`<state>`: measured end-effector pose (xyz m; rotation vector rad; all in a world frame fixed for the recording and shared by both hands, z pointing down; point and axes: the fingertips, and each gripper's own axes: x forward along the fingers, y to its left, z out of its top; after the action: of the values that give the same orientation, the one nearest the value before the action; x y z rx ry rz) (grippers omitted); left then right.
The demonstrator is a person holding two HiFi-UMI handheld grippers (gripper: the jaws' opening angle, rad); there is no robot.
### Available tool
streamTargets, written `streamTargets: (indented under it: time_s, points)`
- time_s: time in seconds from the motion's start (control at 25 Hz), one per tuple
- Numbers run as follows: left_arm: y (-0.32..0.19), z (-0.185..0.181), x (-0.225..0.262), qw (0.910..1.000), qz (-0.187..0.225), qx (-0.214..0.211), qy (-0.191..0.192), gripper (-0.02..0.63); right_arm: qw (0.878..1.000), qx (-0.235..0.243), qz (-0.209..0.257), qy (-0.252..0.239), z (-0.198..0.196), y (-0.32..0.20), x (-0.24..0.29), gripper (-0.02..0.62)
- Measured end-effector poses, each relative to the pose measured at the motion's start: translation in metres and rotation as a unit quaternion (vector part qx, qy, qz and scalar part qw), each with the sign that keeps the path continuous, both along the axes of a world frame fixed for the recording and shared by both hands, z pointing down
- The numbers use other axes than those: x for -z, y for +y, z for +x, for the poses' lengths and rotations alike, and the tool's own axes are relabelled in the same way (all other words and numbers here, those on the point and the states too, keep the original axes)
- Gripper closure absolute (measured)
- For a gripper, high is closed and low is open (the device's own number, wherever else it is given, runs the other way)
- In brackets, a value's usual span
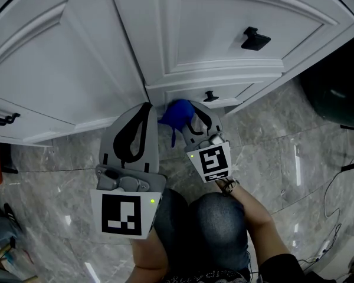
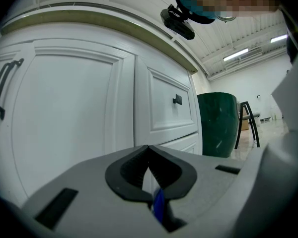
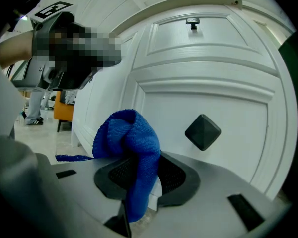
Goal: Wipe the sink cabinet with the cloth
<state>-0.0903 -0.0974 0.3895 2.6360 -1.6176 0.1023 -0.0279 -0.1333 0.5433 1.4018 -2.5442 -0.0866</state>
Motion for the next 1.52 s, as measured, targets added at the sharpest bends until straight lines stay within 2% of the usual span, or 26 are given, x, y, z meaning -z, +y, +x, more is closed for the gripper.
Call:
streamTargets:
  time_s: [1.52]
  points:
    - [0.004,0.016,0.004,0.9999,0.001,-0.014,-0.006,0.606,0.996,-0.085,-0.014,-0.037,0.058,-0.007,-0.003,0.480]
